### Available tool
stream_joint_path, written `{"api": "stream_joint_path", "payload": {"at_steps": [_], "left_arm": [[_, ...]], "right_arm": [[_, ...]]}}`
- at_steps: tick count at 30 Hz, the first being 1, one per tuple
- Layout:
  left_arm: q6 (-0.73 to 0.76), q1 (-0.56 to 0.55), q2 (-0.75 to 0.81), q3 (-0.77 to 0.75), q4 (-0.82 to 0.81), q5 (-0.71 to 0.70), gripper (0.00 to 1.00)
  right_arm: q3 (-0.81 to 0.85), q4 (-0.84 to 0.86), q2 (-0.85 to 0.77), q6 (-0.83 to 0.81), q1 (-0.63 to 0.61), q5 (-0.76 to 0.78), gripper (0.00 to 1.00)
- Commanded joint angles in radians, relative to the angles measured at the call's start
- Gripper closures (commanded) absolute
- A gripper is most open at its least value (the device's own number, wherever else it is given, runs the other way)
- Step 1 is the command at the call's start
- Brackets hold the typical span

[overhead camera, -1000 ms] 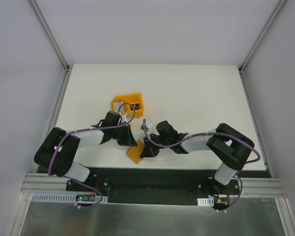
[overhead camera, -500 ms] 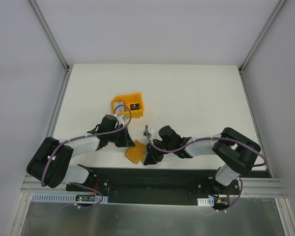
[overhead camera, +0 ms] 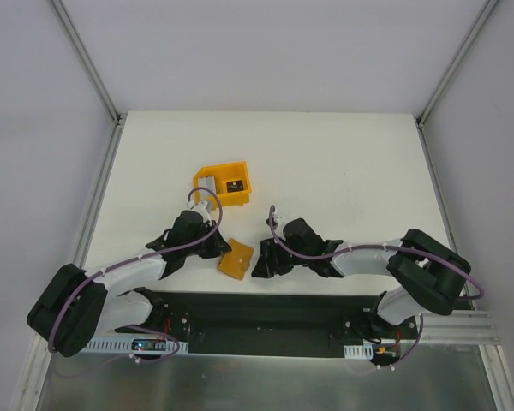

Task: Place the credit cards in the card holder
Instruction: Open the card holder at the center of the board.

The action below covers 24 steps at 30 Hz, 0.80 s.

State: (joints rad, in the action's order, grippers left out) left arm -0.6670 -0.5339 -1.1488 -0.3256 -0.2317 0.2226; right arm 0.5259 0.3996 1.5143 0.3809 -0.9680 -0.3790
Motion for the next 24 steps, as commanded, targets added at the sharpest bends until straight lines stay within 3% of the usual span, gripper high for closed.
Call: {"api": "stream_joint_path", "payload": {"at_steps": [1, 12, 19, 24], "left_arm": [[-0.068, -0.069, 0.064, 0.016, 0.008, -0.143, 1.0], [-0.163, -0.19, 0.169, 0.014, 0.081, -0.321, 1.0], [-0.163, -0.21, 0.19, 0.014, 0.092, -0.344, 1.0], [-0.157, -0.215, 0.204, 0.013, 0.098, -0.353, 1.0]], "right_arm": [[0.074, -0.017, -0.02, 0.159, 0.002, 0.121, 0.41], [0.269, -0.295, 0.069, 0.249, -0.078, 0.336, 0.36], [0.293, -0.369, 0.104, 0.279, -0.081, 0.373, 0.42], [0.295, -0.369, 0.103, 0.277, -0.081, 0.373, 0.53]]}}
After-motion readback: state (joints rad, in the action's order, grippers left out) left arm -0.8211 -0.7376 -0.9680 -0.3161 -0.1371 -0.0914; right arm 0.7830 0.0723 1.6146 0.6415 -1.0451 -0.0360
